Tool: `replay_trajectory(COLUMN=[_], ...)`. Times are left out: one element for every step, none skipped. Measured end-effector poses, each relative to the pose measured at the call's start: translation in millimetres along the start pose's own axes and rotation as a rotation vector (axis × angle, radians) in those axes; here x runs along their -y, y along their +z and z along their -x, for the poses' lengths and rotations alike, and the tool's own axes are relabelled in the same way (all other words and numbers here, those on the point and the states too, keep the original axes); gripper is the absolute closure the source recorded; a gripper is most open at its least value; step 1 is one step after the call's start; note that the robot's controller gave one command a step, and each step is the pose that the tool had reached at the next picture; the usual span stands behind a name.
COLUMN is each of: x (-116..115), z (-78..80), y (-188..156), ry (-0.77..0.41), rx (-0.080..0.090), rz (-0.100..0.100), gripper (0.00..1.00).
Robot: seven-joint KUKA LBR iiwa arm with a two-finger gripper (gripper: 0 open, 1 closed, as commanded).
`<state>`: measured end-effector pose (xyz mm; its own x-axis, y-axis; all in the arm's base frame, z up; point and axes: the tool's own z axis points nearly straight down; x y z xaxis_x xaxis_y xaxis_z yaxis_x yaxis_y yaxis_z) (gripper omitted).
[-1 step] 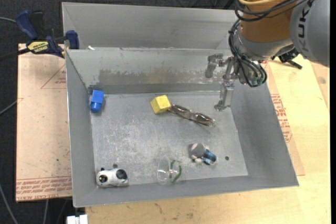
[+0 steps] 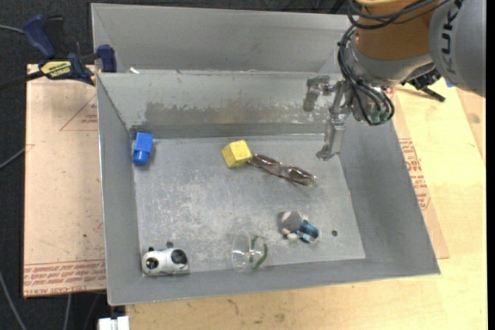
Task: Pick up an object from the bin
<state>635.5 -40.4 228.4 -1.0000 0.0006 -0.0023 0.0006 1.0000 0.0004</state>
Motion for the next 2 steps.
replay_trajectory(x=[7, 12], z=[-2.8, -9.9], y=[63, 103], ry=[0.086, 0.189], rx=[0.003, -0.005], rz=[0.001, 0.001], gripper=[0.0, 0.0])
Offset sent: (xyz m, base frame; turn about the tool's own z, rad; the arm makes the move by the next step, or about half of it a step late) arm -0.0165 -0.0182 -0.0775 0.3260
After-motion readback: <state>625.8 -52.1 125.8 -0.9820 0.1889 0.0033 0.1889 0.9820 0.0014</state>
